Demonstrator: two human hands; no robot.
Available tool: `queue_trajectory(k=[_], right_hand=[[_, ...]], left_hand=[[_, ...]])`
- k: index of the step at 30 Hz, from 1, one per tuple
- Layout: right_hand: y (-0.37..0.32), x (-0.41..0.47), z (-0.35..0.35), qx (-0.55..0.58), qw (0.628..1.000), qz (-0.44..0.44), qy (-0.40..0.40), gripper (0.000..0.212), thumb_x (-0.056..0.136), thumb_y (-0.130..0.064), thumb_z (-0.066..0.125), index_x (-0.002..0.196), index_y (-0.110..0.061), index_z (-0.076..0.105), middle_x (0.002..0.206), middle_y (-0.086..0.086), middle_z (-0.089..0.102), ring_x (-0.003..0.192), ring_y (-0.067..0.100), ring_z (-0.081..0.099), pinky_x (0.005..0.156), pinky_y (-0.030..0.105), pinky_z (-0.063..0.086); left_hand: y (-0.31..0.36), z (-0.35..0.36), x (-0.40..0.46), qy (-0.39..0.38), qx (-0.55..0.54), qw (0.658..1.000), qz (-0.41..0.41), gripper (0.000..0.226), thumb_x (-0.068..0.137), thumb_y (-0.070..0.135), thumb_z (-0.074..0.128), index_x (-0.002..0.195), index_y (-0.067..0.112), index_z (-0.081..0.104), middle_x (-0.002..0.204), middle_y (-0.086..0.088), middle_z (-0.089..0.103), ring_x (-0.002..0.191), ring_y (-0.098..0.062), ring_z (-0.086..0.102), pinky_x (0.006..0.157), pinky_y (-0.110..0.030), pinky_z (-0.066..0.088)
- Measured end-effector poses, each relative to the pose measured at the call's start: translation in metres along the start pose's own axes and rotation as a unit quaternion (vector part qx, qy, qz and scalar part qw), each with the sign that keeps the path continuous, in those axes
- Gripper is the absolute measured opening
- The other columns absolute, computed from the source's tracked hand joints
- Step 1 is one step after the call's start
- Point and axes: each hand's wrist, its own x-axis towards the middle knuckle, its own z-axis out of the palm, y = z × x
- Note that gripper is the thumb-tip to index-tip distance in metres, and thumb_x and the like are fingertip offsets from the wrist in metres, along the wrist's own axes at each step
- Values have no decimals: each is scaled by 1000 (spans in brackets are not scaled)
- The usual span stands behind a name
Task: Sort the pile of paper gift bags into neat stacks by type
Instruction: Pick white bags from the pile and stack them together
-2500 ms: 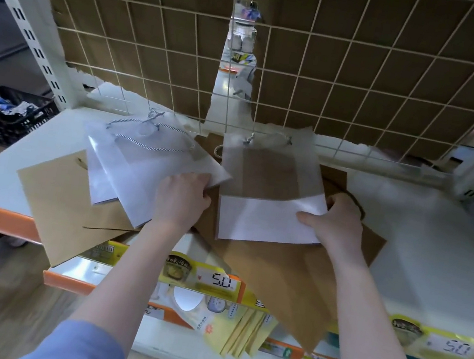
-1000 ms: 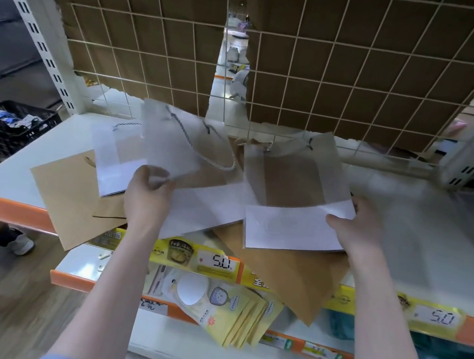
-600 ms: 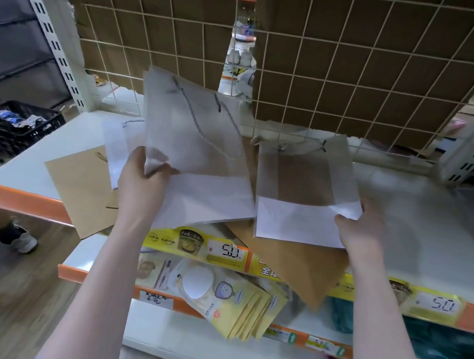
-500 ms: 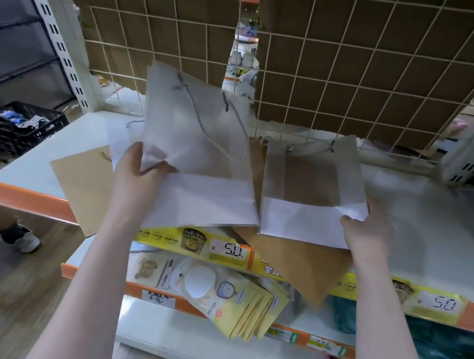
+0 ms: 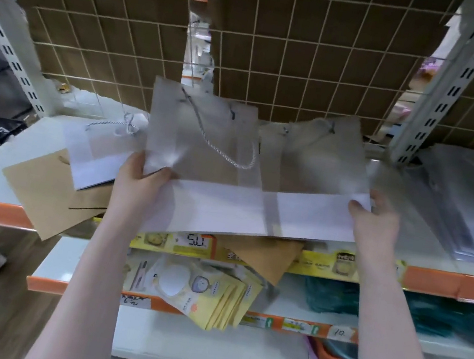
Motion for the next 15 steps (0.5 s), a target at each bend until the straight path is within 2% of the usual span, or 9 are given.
queue_trajectory(k=[2, 5, 6, 8, 9, 11, 13, 15], right_hand=[[6, 6, -17, 12, 1000, -1, 14, 46, 91, -8, 53, 136, -11, 46, 126, 14, 55, 118, 30, 50, 94, 40, 41], [13, 17, -48, 38, 999, -14, 28, 47, 92, -7, 53, 138, -8, 44, 140, 8, 47, 129, 25, 43, 101, 34, 37], [16, 22, -60, 51, 998, -20, 30, 48, 92, -6, 53, 139, -8, 42, 139, 4, 47, 128, 20, 44, 98, 26, 36], [21, 31, -87, 60, 997, -28, 31, 49, 93, -6, 51, 140, -11, 41, 132, -6, 46, 119, 11, 45, 87, 14, 33], [24, 38, -101, 56, 997, -32, 34, 49, 93, -7, 51, 140, -12, 41, 132, -8, 46, 118, 11, 46, 88, 14, 34], [33, 54, -132, 46, 997, -34, 48, 46, 92, -11, 53, 138, -14, 45, 137, -1, 50, 124, 18, 47, 98, 27, 37], [40, 70, -165, 38, 997, -28, 60, 42, 92, -14, 53, 134, -14, 48, 133, 2, 54, 119, 20, 50, 96, 32, 39], [46, 89, -198, 38, 997, -30, 63, 38, 92, -14, 53, 129, -16, 52, 127, 1, 58, 114, 21, 54, 96, 38, 43]], left_hand=[[2, 18, -3, -17, -23, 1000, -6, 12, 73, 19, 63, 83, 24, 58, 86, -6, 68, 78, -23, 60, 68, -32, 44], [7, 51, -9, -30, -51, 998, -11, 19, 81, 5, 64, 81, 23, 58, 72, 8, 65, 67, -9, 63, 60, -19, 47], [9, 62, -11, -39, -45, 998, -8, 20, 81, 5, 64, 81, 23, 58, 74, 7, 65, 67, -9, 63, 60, -18, 47], [13, 88, -17, -53, -43, 998, -4, 16, 81, 5, 64, 89, 19, 61, 82, -1, 66, 78, -20, 62, 67, -26, 46], [17, 103, -21, -56, -44, 997, -4, 17, 83, 6, 64, 97, 15, 61, 88, -3, 66, 81, -23, 62, 69, -29, 47], [24, 134, -33, -52, -52, 997, -5, 26, 86, 9, 63, 110, 15, 58, 93, -1, 65, 82, -19, 61, 69, -27, 47], [33, 168, -49, -49, -52, 997, 0, 25, 88, 11, 62, 110, 21, 54, 89, 6, 61, 77, -11, 57, 64, -22, 44], [42, 203, -68, -55, -60, 997, -1, 22, 89, 10, 60, 107, 21, 53, 86, 6, 59, 75, -10, 56, 63, -23, 43]])
